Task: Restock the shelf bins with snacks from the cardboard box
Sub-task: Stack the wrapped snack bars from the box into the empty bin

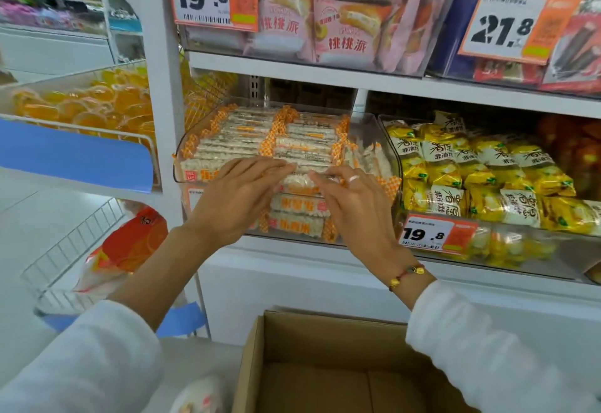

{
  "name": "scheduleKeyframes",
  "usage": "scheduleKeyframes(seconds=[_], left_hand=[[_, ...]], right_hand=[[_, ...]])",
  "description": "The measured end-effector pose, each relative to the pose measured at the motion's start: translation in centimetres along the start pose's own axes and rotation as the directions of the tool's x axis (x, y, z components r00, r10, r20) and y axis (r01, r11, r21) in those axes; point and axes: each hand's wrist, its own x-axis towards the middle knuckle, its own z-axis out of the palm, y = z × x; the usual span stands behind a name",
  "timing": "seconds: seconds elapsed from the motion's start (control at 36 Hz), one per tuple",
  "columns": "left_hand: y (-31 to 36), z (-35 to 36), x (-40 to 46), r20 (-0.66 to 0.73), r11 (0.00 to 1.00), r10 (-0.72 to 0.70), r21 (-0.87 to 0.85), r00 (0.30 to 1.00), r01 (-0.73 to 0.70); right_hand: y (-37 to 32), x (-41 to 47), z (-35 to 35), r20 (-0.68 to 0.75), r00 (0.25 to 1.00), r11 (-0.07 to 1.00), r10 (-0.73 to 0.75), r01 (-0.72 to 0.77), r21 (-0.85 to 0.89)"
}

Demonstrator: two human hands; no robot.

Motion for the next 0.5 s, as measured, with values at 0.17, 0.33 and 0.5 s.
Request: scheduleKeyframes(seconds=[0.17,0.33,0.5], left_hand=[[0.2,0.3,0.5,0.096,0.987,-0.155,0.065,0.983,0.15],[0.6,0.4,0.2,0.109,0.983,-0.179,0.063,0.978,0.173],[0.8,-0.4,0.8,0.157,0.968,-0.229,-0.071,0.961,0.242]], right_hand=[[-1.0,1.1,0.4,0.071,0.997,0.992,0.014,-0.005,-0.129],[-1.8,-0.1,1.4,0.129,0.992,0.996,0.01,0.002,-0.087],[-1.6,-0.3,0.7,0.159,0.987,0.999,0.0,0.008,-0.051]])
